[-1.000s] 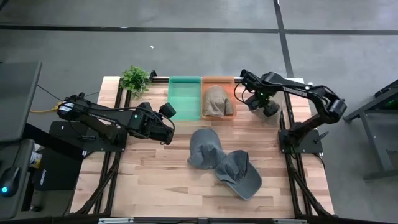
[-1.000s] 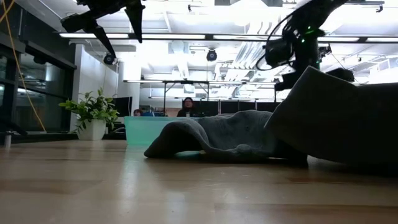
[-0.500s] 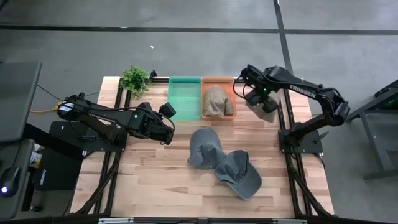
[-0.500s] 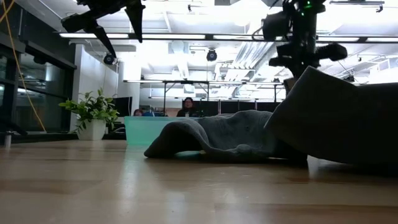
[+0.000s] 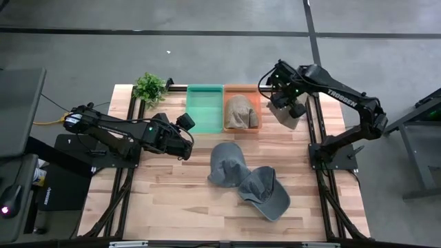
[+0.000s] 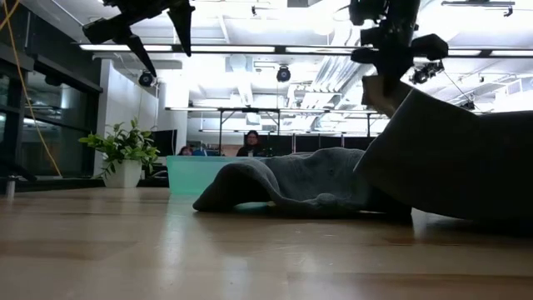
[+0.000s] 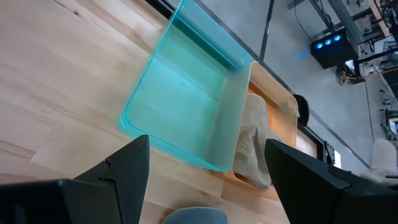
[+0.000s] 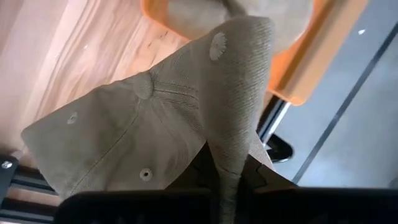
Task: Pick & Place hat
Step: Put the brown cap into the orange bin
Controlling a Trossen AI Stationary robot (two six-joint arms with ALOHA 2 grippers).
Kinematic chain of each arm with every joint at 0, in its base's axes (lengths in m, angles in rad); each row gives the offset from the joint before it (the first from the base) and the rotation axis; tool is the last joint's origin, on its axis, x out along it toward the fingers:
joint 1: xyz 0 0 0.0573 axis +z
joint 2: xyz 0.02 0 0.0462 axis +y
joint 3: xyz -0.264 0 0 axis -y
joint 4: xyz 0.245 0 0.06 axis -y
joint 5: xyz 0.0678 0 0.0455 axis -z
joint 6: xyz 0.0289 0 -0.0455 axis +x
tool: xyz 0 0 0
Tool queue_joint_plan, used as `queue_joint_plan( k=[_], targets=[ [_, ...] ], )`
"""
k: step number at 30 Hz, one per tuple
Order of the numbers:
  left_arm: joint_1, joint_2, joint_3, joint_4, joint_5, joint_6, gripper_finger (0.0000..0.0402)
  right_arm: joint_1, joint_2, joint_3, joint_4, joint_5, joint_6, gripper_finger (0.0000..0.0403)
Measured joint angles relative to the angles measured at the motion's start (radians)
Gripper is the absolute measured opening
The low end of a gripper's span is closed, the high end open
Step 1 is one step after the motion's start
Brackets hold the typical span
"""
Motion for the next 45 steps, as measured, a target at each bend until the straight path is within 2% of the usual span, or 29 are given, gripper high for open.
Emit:
queue_joint_plan(
  k=[8, 21, 25, 28, 32, 38, 41, 45],
  targets=[
    [0.0, -0.053, 0.0, -0.066, -0.036, 0.033, 0.0275, 0.045, 0.055, 0.084, -0.015, -0.005, 0.004, 0.0],
    [0.0, -0.247, 0.001, -0.091, -0.149, 0.293, 0.0275, 0.085, 0.256, 0.304, -0.024, -0.057, 0.001, 0.0],
    [0.0, -0.286, -0.009, -0.103, -0.15, 0.343, 0.0275, 0.086, 0.308, 0.378, -0.023, -0.067, -0.001, 0.0],
    [0.0, -0.345, -0.062, -0.102, -0.14, 0.348, 0.0275, 0.09, 0.352, 0.436, -0.024, -0.068, 0.001, 0.0],
    [0.0, -0.444, -0.174, -0.023, -0.116, 0.348, 0.0275, 0.1, 0.406, 0.509, -0.032, -0.073, 0.004, 0.0],
    [0.001, -0.603, -0.364, 0.269, -0.045, 0.434, 0.0275, 0.129, 0.457, 0.566, -0.027, -0.082, 0.005, 0.0],
    [0.009, -0.651, -0.441, 0.404, -0.015, 0.487, 0.0275, 0.144, 0.47, 0.566, -0.022, -0.085, -0.005, 0.0],
    [0.048, -0.677, -0.503, 0.521, 0.078, 0.524, 0.0275, 0.16, 0.502, 0.566, -0.016, -0.084, -0.044, 0.0]
  ],
)
